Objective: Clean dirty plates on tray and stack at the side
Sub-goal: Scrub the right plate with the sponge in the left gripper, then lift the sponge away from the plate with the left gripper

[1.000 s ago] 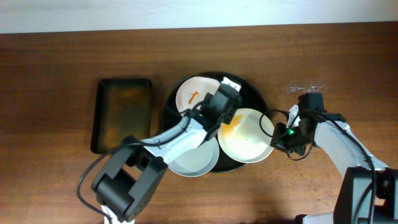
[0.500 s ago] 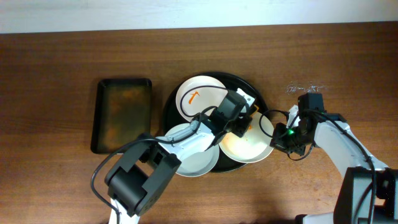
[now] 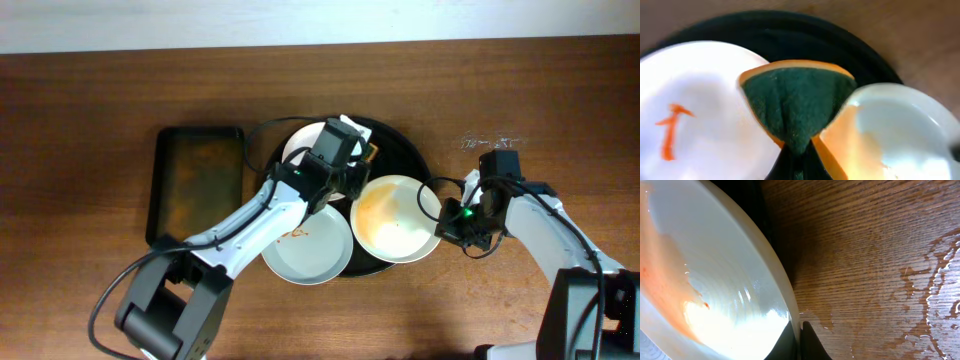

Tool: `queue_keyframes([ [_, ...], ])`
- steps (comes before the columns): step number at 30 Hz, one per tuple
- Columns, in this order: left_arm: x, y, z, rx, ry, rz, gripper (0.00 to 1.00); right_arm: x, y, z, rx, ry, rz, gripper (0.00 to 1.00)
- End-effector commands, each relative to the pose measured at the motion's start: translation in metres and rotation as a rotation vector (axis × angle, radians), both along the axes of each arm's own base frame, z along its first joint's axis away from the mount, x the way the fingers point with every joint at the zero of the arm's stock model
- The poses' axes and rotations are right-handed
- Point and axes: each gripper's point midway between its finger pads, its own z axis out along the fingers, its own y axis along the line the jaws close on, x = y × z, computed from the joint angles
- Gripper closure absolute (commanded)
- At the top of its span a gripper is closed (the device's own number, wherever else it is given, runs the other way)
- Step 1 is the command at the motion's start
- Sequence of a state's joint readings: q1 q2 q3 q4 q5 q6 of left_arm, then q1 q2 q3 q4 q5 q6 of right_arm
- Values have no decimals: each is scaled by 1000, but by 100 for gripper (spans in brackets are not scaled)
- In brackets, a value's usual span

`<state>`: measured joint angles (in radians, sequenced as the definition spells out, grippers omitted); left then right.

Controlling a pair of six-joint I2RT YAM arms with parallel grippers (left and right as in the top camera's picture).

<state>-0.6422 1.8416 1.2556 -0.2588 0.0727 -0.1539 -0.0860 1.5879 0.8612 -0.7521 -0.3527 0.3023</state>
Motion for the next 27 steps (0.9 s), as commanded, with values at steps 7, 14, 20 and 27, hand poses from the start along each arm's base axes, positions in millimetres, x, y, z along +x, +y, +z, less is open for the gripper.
queue_keyframes([
  [7, -106, -98, -33, -95, 214, -271, 100, -3, -2, -4, -16, 9, 7, 96],
  [14, -75, -83, -80, 31, 142, -138, 100, -3, -2, -4, -16, 12, 8, 96],
  [20, -33, -29, -87, 53, 184, 1, 99, -3, -2, -4, -16, 12, 8, 96],
  [27, -25, 12, -67, 84, 232, 79, 99, 0, -3, -4, -22, 0, 6, 96],
])
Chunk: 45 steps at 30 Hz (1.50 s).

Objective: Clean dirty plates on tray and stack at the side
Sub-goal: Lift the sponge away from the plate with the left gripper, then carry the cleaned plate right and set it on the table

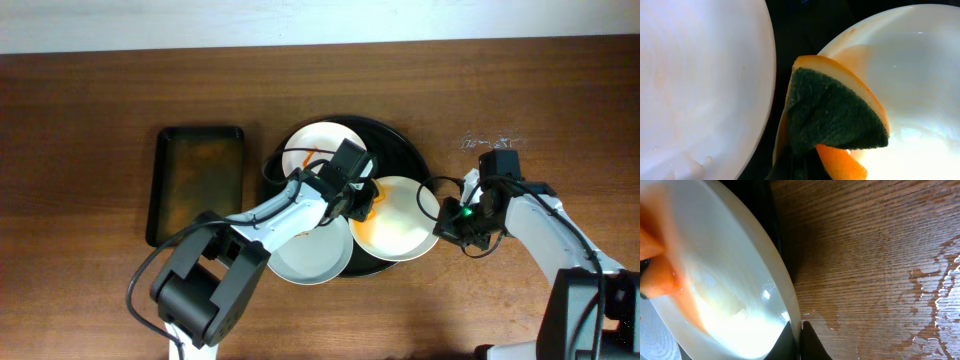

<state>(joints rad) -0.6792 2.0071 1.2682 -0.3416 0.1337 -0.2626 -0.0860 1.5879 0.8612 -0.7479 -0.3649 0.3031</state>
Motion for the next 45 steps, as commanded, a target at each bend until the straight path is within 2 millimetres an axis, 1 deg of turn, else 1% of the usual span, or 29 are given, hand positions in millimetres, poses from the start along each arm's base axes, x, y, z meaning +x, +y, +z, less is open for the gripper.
queue_keyframes([
  [1, 11, 19, 31, 12, -55, 57, 99, 0, -7, -5, -42, -2, 5, 96],
  [3, 7, 23, 52, 4, -72, 53, 99, 3, -11, -6, -70, -14, 2, 96],
  [6, -1, 30, 59, 21, -56, 54, 100, 8, -15, -7, -93, -34, -1, 96],
  [8, 0, 32, 70, 10, -75, 54, 99, 14, -16, -5, -95, -57, -1, 96],
  [9, 4, 41, 83, 0, -92, 76, 100, 18, -18, -2, -107, -68, -2, 96],
  [10, 8, 55, 97, -6, -105, 108, 100, 24, -20, 5, -123, -103, 21, 96],
  [11, 13, 80, 113, -8, -110, 161, 99, 29, -26, 15, -158, -131, 16, 96],
  [12, 14, 96, 122, -7, -112, 197, 99, 32, -28, 22, -172, -151, 20, 96],
  [13, 16, 121, 136, -7, -116, 253, 99, 41, -30, 39, -193, -209, 51, 96],
  [16, 19, 169, 151, 2, -112, 363, 99, 54, -37, 71, -251, -306, 73, 96],
  [17, 19, 180, 150, 10, -100, 391, 99, 57, -44, 82, -304, -334, 75, 96],
  [19, 20, 196, 147, 23, -80, 429, 99, 62, -56, 105, -488, -373, 113, 96],
  [20, 20, 198, 147, 23, -81, 434, 99, 64, -54, 118, -587, -395, 137, 96],
  [21, 20, 198, 147, 23, -81, 434, 100, 66, -46, 125, -666, -417, 169, 96],
  [24, 20, 198, 147, 23, -81, 434, 100, 66, -26, 141, -875, -467, 253, 96],
  [25, 20, 198, 147, 23, -81, 434, 100, 65, -13, 151, -966, -504, 292, 96],
  [27, 20, 198, 147, 23, -81, 434, 100, 61, 8, 163, -1056, -562, 345, 96],
  [28, 20, 198, 147, 23, -81, 434, 100, 59, 25, 167, -1082, -602, 377, 96],
  [30, 20, 198, 147, 23, -81, 434, 99, 57, 33, 171, -1100, -627, 390, 96],
  [31, 20, 198, 147, 23, -80, 434, 99, 57, 33, 175, -1127, -637, 386, 96],
  [33, 20, 198, 147, 23, -81, 434, 99, 57, 25, 184, -1200, -645, 355, 96],
  [38, 20, 198, 147, 23, -81, 434, 99, 58, 23, 188, -1220, -655, 335, 96],
  [39, 20, 198, 147, 23, -80, 434, 99, 58, 20, 191, -1228, -664, 286, 96],
  [40, 20, 197, 147, 23, -80, 434, 99, 57, 20, 191, -1212, -670, 253, 96],
  [41, 20, 198, 147, 23, -81, 434, 99, 57, 20, 185, -1151, -666, 194, 96],
  [42, 20, 198, 147, 23, -81, 434, 100, 59, 20, 169, -1026, -623, 182, 96],
  [43, 20, 197, 147, 23, -81, 434, 100, 61, 13, 161, -950, -584, 161, 96],
  [44, 20, 198, 147, 23, -81, 434, 99, 61, 3, 160, -915, -560, 121, 96],
  [45, 20, 198, 147, 23, -80, 434, 99, 61, -17, 165, -895, -529, 34, 96],
])
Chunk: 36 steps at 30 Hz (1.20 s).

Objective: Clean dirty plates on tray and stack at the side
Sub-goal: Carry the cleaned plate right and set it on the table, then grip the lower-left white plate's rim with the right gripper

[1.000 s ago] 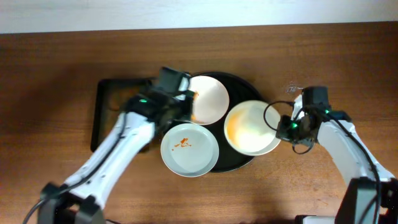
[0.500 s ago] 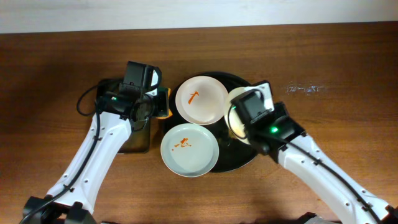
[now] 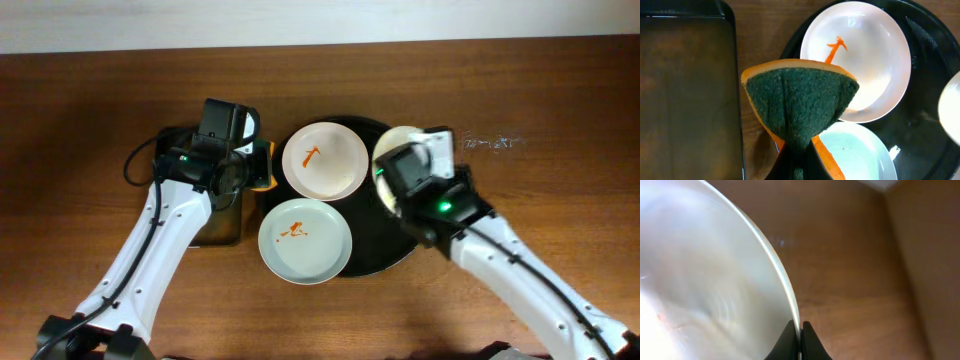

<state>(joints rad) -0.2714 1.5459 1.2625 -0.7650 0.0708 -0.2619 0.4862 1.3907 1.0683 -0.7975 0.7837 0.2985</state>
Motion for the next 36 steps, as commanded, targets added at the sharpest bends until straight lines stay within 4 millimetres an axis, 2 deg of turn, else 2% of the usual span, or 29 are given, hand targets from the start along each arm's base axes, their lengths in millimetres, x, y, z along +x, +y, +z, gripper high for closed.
queue_keyframes([
  [1, 0, 1, 10, -6, -28, -4, 99, 6, -34, 19, 215, -54, -166, 96],
  [3, 0, 1, 10, -6, -28, -4, 100, 5, -72, 9, 359, -23, -280, 96],
  [7, -1, 1, 10, -6, -27, -5, 100, -14, -144, -16, 612, -4, -540, 96],
  [10, 0, 1, 10, -6, -28, -4, 100, -26, -200, -47, 668, 8, -727, 96],
  [11, 0, 1, 10, -6, -27, -5, 99, -21, -217, -61, 713, -5, -761, 96],
  [13, -1, 1, 10, -6, -27, -5, 99, -19, -232, -82, 738, 7, -800, 96],
  [15, 0, 1, 10, -6, -28, -5, 99, -8, -236, -93, 738, 3, -784, 96],
  [17, 0, 1, 10, -6, -27, -5, 99, -4, -230, -94, 776, 3, -764, 68],
  [18, -1, 1, 10, -6, -28, -5, 99, -1, -223, -94, 804, 19, -719, 54],
  [19, -1, 1, 10, -5, -27, -4, 100, 2, -217, -93, 826, 36, -664, 34],
  [20, -1, 1, 10, -5, -27, -4, 99, 5, -202, -86, 884, 48, -590, 30],
  [21, -1, 2, 10, -3, -27, -4, 100, 5, -191, -78, 934, 49, -561, 30],
  [23, -2, 10, 7, 40, -20, 19, 100, 0, -143, -46, 1052, 76, -385, 30],
  [24, -3, 15, 6, 66, -14, 33, 99, -9, -102, -32, 1102, 149, -241, 30],
  [26, -6, 22, 3, 93, 0, 47, 99, -36, -33, -37, 1095, 382, -71, 25],
  [27, -6, 25, 3, 104, 2, 55, 99, -43, -13, -39, 1095, 445, -31, 25],
  [28, -7, 30, 2, 115, 5, 67, 100, -48, 9, -40, 1090, 496, 27, 12],
  [29, -6, 38, 1, 115, 12, 91, 99, -56, 49, -39, 1114, 561, 137, 1],
  [31, -7, 54, -1, 117, 35, 137, 99, -72, 97, -48, 1109, 640, 217, 1],
  [33, -7, 65, -1, 115, 41, 170, 100, -83, 128, -59, 1123, 675, 215, 9],
  [34, -6, 70, -1, 115, 42, 182, 100, -96, 154, -70, 1140, 707, 194, 17],
  [35, -6, 70, -1, 115, 42, 185, 100, -102, 167, -75, 1143, 716, 210, 18],
  [36, -6, 70, -1, 115, 42, 184, 99, -107, 179, -83, 1128, 711, 215, 24],
])
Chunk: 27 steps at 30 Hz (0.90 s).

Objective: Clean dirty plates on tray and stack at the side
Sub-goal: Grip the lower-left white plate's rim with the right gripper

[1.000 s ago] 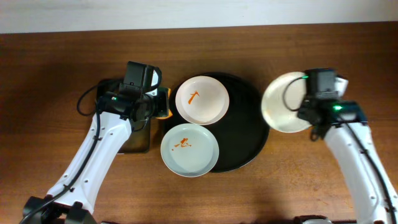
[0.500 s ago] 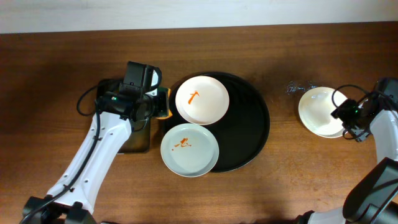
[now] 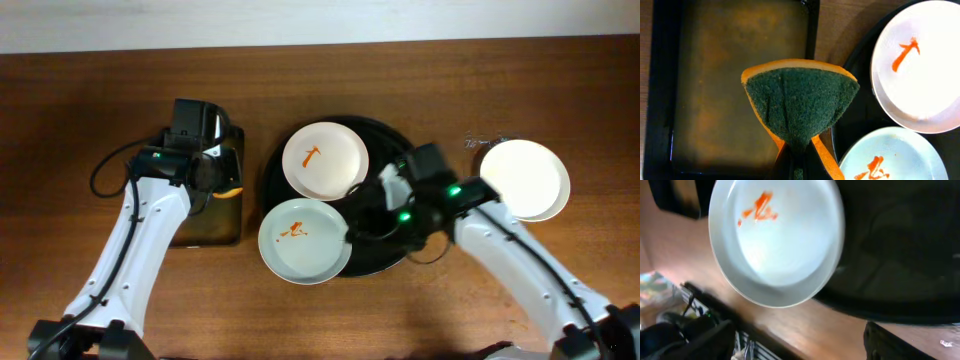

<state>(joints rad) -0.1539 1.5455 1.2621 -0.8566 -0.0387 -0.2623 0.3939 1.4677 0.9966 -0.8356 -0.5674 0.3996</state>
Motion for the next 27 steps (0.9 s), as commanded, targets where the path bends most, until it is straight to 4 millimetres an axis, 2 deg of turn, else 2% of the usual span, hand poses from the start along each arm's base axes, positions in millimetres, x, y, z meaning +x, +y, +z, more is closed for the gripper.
queue_keyframes([
  [1, 0, 4, 9, 3, -28, 15, 99, -16, 20, -26, -78, 59, -77, 25],
  [2, 0, 4, 9, 3, -28, 14, 100, -16, 21, -34, -131, 51, -89, 25],
  [4, 0, 4, 9, 3, -28, 14, 100, -16, 36, -55, -163, 58, -81, 25],
  [6, 0, 4, 9, 3, -28, 14, 99, -15, 40, -78, -196, 114, -114, 31],
  [8, 0, 4, 9, 3, -28, 14, 99, -13, 41, -91, -208, 137, -129, 34],
  [9, 0, 4, 9, 3, -28, 14, 99, -13, 41, -93, -210, 139, -129, 40],
  [10, 0, 4, 9, 1, -28, 13, 99, -12, 40, -94, -218, 136, -134, 53],
  [13, 0, 4, 9, 0, -26, 13, 99, 0, 33, -96, -249, 82, -165, 66],
  [15, 0, 3, 9, -3, -26, 12, 99, 10, 23, -97, -267, 70, -199, 80],
  [17, 0, 3, 9, -3, -26, 11, 99, 22, 8, -97, -265, 78, -256, 96],
  [18, 0, 3, 9, -3, -26, 11, 100, 28, -2, -97, -266, 83, -287, 96],
  [22, 0, 3, 9, -3, -26, 12, 100, 47, -34, -91, -269, 7, -230, 96],
  [23, 0, 3, 9, -3, -26, 12, 100, 54, -48, -83, -278, -16, -236, 96],
  [25, 0, 3, 9, -5, -25, 15, 100, 68, -97, -67, -376, -68, -247, 96],
  [27, 0, -9, 10, -74, -24, -6, 99, 68, -144, -62, -519, -54, -272, 96],
])
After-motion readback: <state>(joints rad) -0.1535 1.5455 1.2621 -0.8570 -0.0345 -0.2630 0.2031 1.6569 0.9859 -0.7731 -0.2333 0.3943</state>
